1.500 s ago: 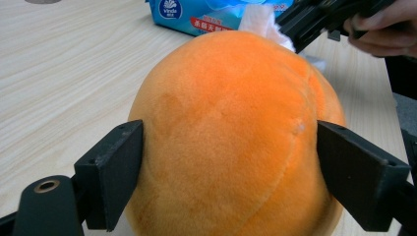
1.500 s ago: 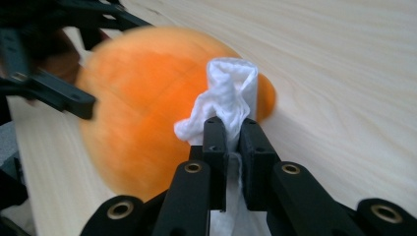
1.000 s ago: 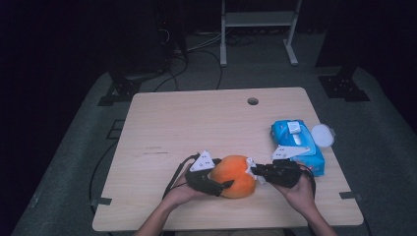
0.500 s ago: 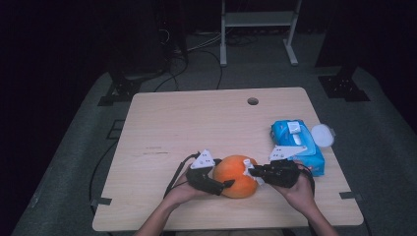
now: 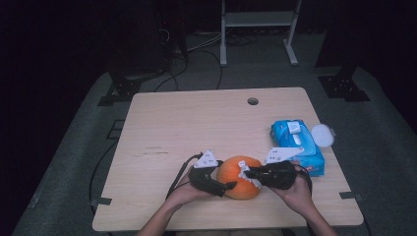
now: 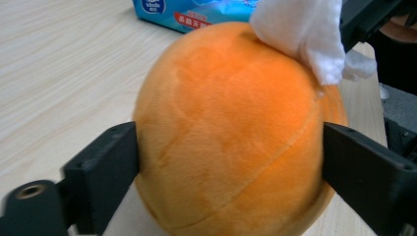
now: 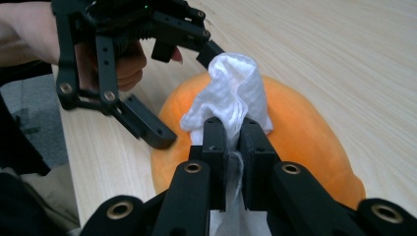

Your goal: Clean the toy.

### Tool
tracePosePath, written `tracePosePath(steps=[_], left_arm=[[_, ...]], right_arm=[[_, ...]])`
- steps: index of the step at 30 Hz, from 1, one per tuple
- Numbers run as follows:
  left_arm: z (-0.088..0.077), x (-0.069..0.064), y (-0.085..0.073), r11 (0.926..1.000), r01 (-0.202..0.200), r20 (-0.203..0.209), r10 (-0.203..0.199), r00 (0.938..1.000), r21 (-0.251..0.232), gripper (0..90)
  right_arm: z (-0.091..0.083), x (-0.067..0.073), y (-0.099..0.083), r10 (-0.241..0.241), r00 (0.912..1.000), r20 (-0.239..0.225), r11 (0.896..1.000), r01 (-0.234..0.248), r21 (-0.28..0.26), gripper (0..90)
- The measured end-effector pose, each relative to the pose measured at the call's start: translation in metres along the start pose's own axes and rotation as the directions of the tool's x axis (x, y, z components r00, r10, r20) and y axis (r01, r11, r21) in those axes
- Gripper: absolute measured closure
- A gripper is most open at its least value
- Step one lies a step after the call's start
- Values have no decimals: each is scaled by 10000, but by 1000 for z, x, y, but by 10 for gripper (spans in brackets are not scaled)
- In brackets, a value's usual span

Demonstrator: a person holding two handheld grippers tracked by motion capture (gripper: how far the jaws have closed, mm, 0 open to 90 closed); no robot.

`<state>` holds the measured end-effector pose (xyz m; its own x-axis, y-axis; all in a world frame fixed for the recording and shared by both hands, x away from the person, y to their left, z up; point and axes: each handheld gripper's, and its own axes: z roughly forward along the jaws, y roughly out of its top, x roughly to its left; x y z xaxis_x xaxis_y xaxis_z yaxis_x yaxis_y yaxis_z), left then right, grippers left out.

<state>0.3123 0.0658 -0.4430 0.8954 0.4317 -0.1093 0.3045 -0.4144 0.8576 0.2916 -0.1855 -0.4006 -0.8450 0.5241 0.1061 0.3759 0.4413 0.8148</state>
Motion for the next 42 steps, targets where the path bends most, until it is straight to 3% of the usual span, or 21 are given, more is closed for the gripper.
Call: tracePosePath(steps=[3, 4, 7, 8, 14, 16, 18, 21, 24, 26, 30, 32, 34, 36, 40, 42], left_arm=[[-4, -8, 6, 9982, -590, 77, 590, 9982, 53, 169], [-6, -8, 6, 9981, -613, 225, 612, 9979, 40, 169], [-10, -2, 2, 9984, -560, 632, 551, 9965, 115, 165], [-10, 0, 0, 9979, -630, 597, 620, 9963, 158, 147], [-1, 6, -3, 9999, 9, 632, -19, 9980, 163, 95], [-3, 3, -2, 9995, -305, 345, 302, 9990, 94, 218], [-7, -2, 6, 9985, -544, 226, 544, 9983, 0, 270], [-19, -9, 18, 9963, -792, 339, 803, 9962, -342, 283], [-18, -13, 17, 9952, -979, 337, 980, 9946, -58, 283], [-15, -9, 13, 9968, -803, 461, 802, 9957, 0, 250], [-14, 3, 11, 9999, -143, 118, 144, 9998, -92, 132], [-10, 7, 7, 9999, 150, 301, -151, 9994, 31, 146], [-9, 5, 4, 9999, 123, 544, -119, 9984, -69, 245], [-11, 1, 8, 9999, 35, 564, -29, 9984, -101, 278], [-12, -16, 18, 9984, -555, 888, 560, 9945, -79, 275], [-11, -18, 17, 9984, -561, 1103, 548, 9924, 87, 256]], right_arm=[[2, 7, 4, -462, 9988, 148, 9989, 462, -11, 818], [1, 7, 5, -523, 9986, 95, 9986, 523, 16, 819], [-3, 2, 3, -235, 9997, -59, 9997, 236, 32, 818], [-4, 0, 2, -134, 9999, -77, 9999, 134, 50, 818], [-4, -9, -1, -23, 10000, 2, 9997, 23, 243, 817], [-4, -13, -2, 316, 9994, -118, 9995, -315, 101, 817], [-3, -10, -1, 355, 9993, -97, 9993, -356, -81, 818], [-7, 0, 7, 4, 10000, -22, 9987, -5, -500, 819], [-9, 1, 9, -36, 9998, -196, 9987, 26, -511, 818], [-4, -4, 4, 96, 9997, -215, 9996, -101, -258, 819], [-6, -12, -5, 280, 9995, -133, 9996, -279, 20, 818], [-9, -14, -7, 403, 9992, -54, 9992, -403, 61, 817], [-9, -15, -7, 428, 9991, -20, 9991, -428, 80, 816], [-9, -11, -4, 266, 9995, 151, 9996, -267, 62, 816], [-13, 6, 8, -213, 9997, 131, 9992, 217, -337, 816], [-14, 10, 12, -349, 9994, 53, 9990, 350, -290, 816]])
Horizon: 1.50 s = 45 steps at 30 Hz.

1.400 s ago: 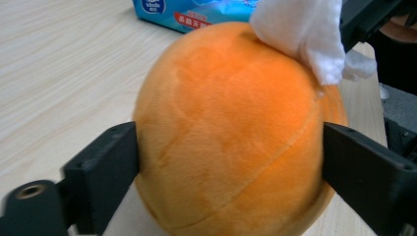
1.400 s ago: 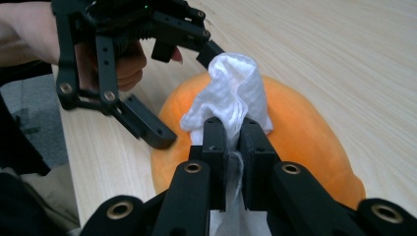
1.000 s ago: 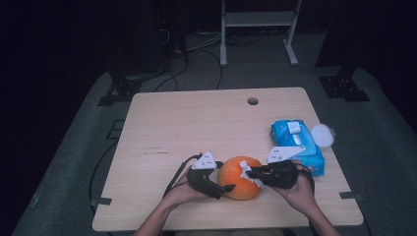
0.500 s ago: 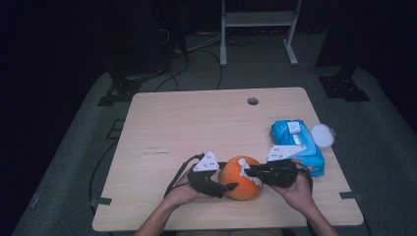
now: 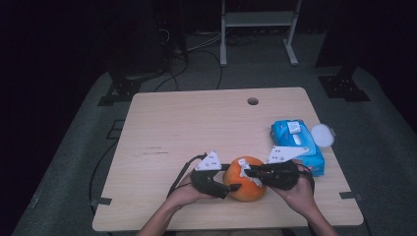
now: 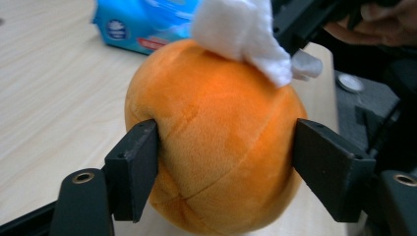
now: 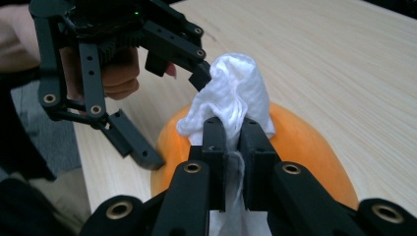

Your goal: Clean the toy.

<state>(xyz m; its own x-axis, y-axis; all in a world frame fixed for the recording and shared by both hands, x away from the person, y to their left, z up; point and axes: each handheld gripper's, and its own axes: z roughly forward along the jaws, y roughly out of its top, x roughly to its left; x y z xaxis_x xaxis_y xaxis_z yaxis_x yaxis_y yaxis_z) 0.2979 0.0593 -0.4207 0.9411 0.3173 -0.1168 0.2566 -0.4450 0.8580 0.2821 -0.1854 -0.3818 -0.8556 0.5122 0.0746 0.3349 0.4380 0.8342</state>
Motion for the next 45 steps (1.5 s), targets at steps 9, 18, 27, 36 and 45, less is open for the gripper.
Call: tracePosePath(steps=[9, 18, 27, 36, 45], left_arm=[[14, 19, -13, 9889, 1484, 338, -1485, 9883, 60, 206], [2, 0, 1, 9984, 321, -398, -340, 9986, -459, 354], [8, 7, -5, 9951, 904, 62, -902, 9959, -396, 220], [2, 8, 0, 9956, 607, 57, -605, 9982, -717, 299], [3, 4, -1, 9958, 424, -586, -472, 9972, -808, 305]], right_arm=[[-6, -13, -7, 129, 9997, -217, 9977, -114, 676, 817], [-10, 6, 9, -698, 9975, 143, 9972, 694, 262, 818], [-18, -19, -13, 194, 9998, -13, 9988, -194, 440, 816], [-16, -15, -5, 377, 9993, -69, 9990, -379, -240, 822], [2, -2, -2, -193, 9998, 82, 9996, 191, 219, 820]])
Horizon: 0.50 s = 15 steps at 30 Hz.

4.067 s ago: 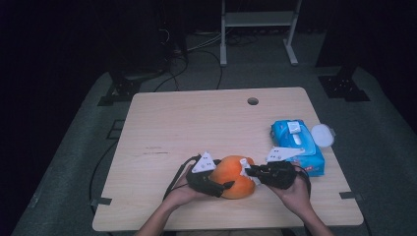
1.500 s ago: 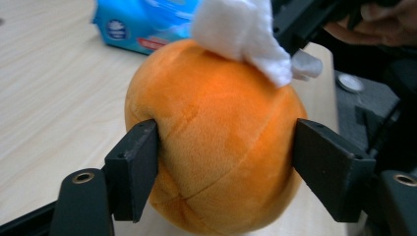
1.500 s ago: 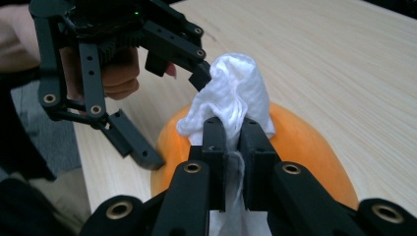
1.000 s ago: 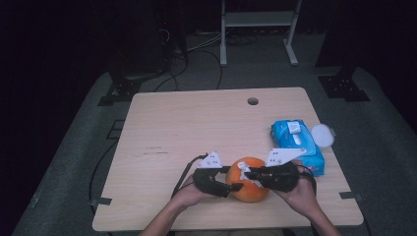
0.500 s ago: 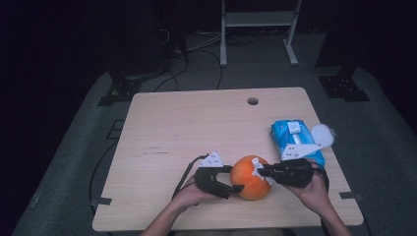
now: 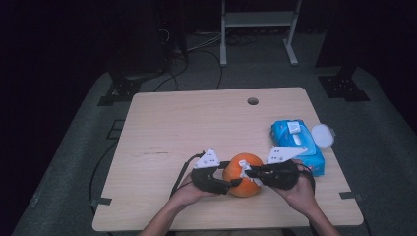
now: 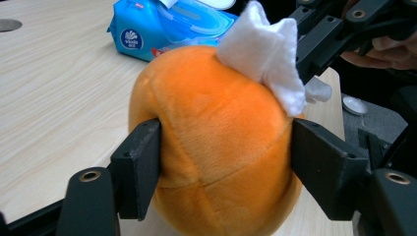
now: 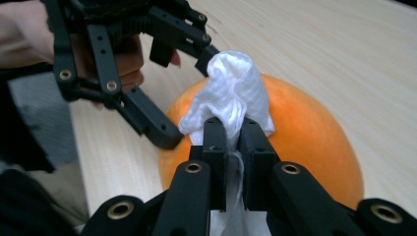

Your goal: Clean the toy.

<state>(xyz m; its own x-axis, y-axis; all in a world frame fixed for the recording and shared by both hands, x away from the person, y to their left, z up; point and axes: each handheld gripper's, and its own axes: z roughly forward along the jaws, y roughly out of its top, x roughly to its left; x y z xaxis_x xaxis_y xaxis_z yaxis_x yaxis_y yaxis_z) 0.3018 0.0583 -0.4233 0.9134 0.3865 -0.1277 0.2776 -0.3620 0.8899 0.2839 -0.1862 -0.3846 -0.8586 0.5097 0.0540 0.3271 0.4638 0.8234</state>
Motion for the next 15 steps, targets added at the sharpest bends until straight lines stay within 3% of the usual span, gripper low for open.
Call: tracePosePath(steps=[4, 5, 8, 10, 12, 13, 15], left_arm=[[4, -10, 3, 9989, -461, -35, 461, 9989, 101, 294], [7, -14, 3, 9969, -770, 39, 769, 9970, 190, 292], [7, -14, 2, 9953, -935, -41, 936, 9956, 252, 252], [5, -9, 2, 9968, -782, -189, 785, 9967, 174, 180], [7, -1, 0, 9999, -45, -219, 48, 9997, 129, 144], [11, 3, -4, 9991, 306, -16, -306, 9995, 300, 124], [14, -1, -7, 9997, 150, 216, -154, 9996, 184, 246]], right_arm=[[0, 9, 5, -273, 9996, 8, 9994, 273, -203, 821], [1, 15, 8, -430, 9990, -76, 9989, 428, -210, 821], [2, 18, 10, -844, 9963, 176, 9964, 845, -36, 821], [1, 16, 9, -836, 9964, 170, 9965, 837, -80, 821], [-4, 10, 7, -539, 9985, 79, 9983, 540, -239, 821], [-7, 4, 5, -271, 9996, 55, 9991, 273, -334, 821], [-9, 0, 5, -189, 9997, 125, 9990, 194, -410, 821]])
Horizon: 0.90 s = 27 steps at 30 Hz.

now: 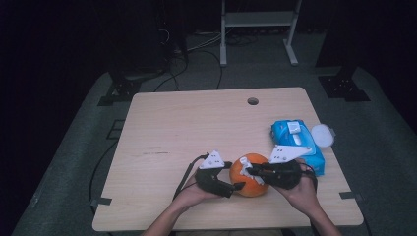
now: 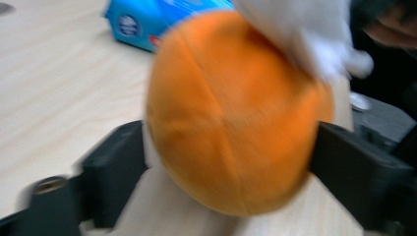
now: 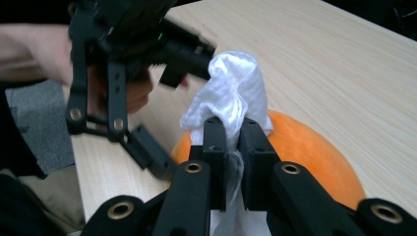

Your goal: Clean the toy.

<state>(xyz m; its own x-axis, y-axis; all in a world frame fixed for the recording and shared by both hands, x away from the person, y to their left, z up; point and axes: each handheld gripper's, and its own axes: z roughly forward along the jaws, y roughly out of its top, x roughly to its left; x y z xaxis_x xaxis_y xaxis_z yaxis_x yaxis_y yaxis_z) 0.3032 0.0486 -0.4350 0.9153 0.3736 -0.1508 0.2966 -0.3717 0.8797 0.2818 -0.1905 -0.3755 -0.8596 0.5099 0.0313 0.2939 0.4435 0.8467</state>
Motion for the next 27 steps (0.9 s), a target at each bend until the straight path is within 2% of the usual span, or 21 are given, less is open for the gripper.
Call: tracePosePath(steps=[1, 2, 4, 7, 8, 9, 11, 13, 17, 20, 21, 23, 25, 27], left_arm=[[0, 0, 0, 10000, 0, 0, 0, 10000, 0, 270], [0, -5, 4, 9996, -257, -113, 258, 9996, 74, 296], [0, -8, 5, 9992, -393, -159, 395, 9991, 123, 308], [0, -12, 6, 9977, -663, -129, 665, 9977, 131, 316], [0, -14, 7, 9961, -848, -221, 854, 9961, 248, 316], [0, -14, 8, 9950, -940, -306, 950, 9950, 332, 315], [-1, -12, 6, 9960, -829, -257, 837, 9962, 323, 315], [-2, -7, 3, 9974, -639, -226, 647, 9977, 336, 315], [-3, 0, -1, 9984, -397, -220, 406, 9989, 409, 310], [-4, 4, -1, 9986, -279, -232, 290, 9993, 448, 303], [-5, 4, 0, 9988, -284, -256, 295, 9992, 399, 287], [-11, 4, 4, 9995, -321, -412, 320, 9986, -26, 253], [-15, 5, 7, 9992, -155, -289, 144, 9995, -379, 253], [-14, 4, 6, 9990, -455, -483, 453, 9978, -19, 278]], right_arm=[[0, 0, 0, 26, 10000, 37, 10000, -26, 38, 821], [0, 1, 0, -54, 9999, 109, 10000, 53, 70, 821], [1, 3, 0, -123, 9998, 145, 9999, 122, 28, 821], [6, 15, 2, -308, 9992, -253, 9995, 306, -73, 822], [10, 20, 4, -520, 9980, -354, 9986, 520, 6, 823], [15, 26, 6, -879, 9959, -203, 9958, 884, 224, 822], [16, 29, 8, -1061, 9944, -5, 9938, 1061, 331, 823], [10, 22, 7, -862, 9963, 37, 9961, 861, 215, 823], [-8, 0, -4, -273, 9986, 450, 9996, 270, 57, 821], [-16, -16, -19, 407, 9972, 622, 9992, -408, -3, 821], [-16, -18, -22, 566, 9965, 622, 9984, -568, 12, 822], [-14, -17, -23, 467, 9963, 720, 9989, -469, 11, 822], [-10, -15, -20, 455, 9971, 607, 9990, -454, -35, 822], [-1, -8, -15, 247, 9986, 466, 9997, -247, -18, 822]])
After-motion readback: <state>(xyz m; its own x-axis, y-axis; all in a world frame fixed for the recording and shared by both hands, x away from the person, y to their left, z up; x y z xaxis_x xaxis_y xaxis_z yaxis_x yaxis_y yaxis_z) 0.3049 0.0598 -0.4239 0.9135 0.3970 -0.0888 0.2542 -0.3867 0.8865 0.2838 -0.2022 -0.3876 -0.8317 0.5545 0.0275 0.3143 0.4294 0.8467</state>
